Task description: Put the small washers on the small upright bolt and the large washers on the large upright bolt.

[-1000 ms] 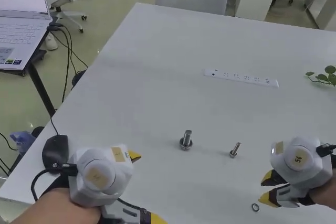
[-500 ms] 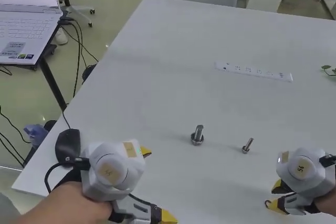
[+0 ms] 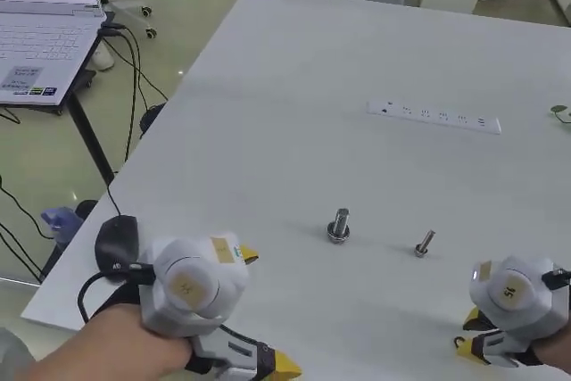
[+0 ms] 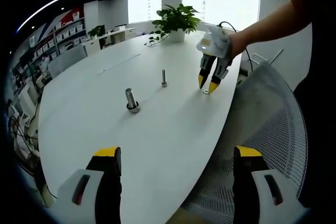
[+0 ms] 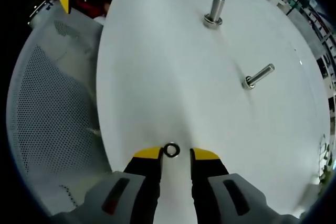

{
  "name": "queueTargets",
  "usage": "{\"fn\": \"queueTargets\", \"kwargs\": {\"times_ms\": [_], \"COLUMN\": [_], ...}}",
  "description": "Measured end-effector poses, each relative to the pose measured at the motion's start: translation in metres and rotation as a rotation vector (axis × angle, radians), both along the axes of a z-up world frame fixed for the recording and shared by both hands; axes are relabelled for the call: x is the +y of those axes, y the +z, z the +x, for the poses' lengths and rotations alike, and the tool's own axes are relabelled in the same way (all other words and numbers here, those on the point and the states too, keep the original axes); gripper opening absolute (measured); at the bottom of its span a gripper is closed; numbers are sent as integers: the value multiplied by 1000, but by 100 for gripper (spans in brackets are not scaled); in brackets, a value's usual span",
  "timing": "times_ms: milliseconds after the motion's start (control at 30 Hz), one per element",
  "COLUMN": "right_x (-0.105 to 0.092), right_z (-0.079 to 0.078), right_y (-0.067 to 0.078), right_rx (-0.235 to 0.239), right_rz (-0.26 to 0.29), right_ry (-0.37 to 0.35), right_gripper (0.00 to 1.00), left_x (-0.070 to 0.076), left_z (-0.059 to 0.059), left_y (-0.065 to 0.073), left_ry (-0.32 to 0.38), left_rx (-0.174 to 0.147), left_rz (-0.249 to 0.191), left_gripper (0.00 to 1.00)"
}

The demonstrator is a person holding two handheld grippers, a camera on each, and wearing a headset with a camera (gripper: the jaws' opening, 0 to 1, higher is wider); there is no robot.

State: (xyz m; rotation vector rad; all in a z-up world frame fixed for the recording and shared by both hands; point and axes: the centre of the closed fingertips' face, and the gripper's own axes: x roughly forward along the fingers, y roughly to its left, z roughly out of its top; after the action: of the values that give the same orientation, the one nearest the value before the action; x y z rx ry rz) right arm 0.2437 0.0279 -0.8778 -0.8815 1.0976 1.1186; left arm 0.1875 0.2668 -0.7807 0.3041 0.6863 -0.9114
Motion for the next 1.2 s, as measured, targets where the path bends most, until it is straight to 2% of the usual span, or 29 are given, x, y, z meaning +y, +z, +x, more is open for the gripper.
{"fn": "queueTargets", "kwargs": {"times_ms": [333, 567, 833, 1200], "right_x": [0, 2, 2, 2], "right_z": [-2, -4, -4, -2], "right_y": [0, -1, -1, -2], "right_rx": [-3, -7, -3, 8], "right_rz": [1, -14, -33, -30], "right_ry": [-17, -7, -12, -25], "right_gripper": [20, 14, 13, 12], "left_x": [-1, 0, -1, -3], "left_z": [-1, -1, 0, 1], "left_y": [-2, -4, -3, -2], "left_ry": [0, 1, -3, -10], "left_rx": [2, 4, 2, 1], "left_rz": [-7, -9, -9, -8], "left_gripper": [88, 88, 87, 87]}}
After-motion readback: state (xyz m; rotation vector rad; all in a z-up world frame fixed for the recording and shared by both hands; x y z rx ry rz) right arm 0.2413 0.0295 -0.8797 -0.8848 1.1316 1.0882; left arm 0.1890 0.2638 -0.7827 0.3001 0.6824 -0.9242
